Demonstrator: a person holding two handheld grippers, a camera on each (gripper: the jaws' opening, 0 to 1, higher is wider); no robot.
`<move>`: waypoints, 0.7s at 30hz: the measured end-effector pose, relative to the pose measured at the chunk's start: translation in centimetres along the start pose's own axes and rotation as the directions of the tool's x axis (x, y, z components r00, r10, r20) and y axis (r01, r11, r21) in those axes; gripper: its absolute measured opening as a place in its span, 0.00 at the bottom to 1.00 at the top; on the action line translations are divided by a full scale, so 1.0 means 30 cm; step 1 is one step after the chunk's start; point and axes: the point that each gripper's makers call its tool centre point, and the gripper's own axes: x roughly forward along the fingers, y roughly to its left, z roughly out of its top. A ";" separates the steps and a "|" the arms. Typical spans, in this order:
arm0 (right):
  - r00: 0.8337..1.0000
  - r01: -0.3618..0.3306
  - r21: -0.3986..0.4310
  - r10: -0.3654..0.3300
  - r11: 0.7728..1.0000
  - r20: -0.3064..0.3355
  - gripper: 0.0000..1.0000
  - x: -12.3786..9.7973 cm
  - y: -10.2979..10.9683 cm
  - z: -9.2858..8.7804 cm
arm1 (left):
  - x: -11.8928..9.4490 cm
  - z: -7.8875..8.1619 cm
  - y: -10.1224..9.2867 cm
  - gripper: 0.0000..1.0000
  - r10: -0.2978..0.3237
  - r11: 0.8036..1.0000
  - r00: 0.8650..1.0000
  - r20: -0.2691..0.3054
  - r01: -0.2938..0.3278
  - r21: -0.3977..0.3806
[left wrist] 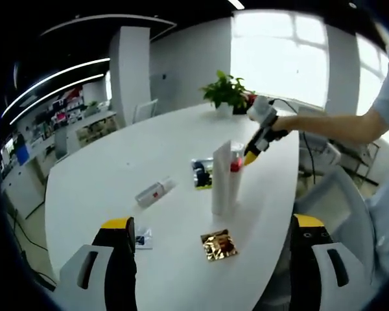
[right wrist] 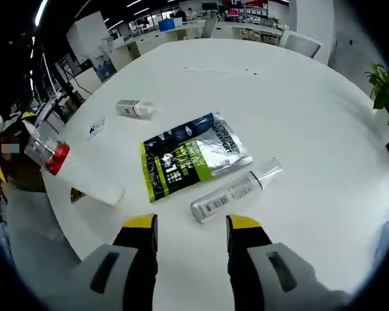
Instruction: Arrange the skincare products in the storage area until every visible bottle or jar stands upright without overlapping.
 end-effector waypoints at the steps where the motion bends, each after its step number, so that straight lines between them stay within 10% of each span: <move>1: 1.000 0.002 0.008 -0.002 1.000 -0.002 0.45 0.009 -0.007 0.002 | -0.001 -0.002 0.000 0.97 -0.001 1.000 1.000 0.002 0.001 -0.003; 21: 0.995 0.076 0.156 -0.065 0.985 -0.071 0.47 0.110 -0.107 0.026 | -0.005 -0.048 0.019 0.97 -0.001 0.999 1.000 -0.014 0.000 -0.049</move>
